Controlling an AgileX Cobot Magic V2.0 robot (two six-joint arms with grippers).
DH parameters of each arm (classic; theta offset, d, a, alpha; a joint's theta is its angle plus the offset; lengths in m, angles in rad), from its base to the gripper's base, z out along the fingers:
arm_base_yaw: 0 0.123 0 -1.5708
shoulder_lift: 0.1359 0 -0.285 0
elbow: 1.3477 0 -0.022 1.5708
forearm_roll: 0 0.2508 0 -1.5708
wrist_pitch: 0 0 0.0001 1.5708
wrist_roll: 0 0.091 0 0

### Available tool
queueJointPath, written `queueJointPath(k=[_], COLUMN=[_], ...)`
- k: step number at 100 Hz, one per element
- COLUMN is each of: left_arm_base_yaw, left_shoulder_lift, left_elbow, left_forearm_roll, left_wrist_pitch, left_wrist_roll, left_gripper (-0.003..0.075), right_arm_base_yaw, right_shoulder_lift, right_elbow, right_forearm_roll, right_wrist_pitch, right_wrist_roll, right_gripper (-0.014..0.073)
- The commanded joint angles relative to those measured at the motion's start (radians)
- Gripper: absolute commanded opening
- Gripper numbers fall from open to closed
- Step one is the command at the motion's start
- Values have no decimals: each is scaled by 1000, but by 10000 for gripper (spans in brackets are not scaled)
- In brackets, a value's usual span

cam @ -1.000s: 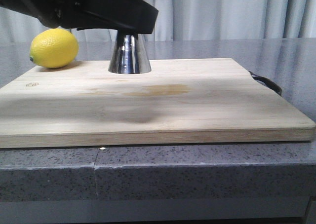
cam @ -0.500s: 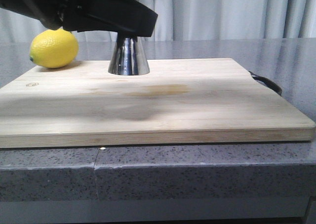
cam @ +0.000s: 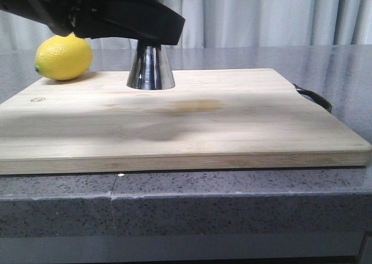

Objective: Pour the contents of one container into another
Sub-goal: 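Tilt the beaker with the right gripper, pouring liquid into the jigger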

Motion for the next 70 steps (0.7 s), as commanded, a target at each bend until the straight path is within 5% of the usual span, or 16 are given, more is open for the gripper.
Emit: queueJointPath(k=[1,70], left_arm_base_yaw=[-10,-10], left_shoulder_lift=[-31,-31], left_elbow=[-27,-27], left_forearm_roll=[-74,-74], left_wrist_pitch=[40,40], left_wrist_roll=[-8,-8], left_gripper=[-20,-20], right_arm_base_yaw=[1,1], right_shoulder_lift=[-34,-34], right_elbow=[-36,-37], right_forearm_roll=[22,21], right_wrist_pitch=[12,22], right_wrist_roll=[-34,-98], right_gripper=[201,201])
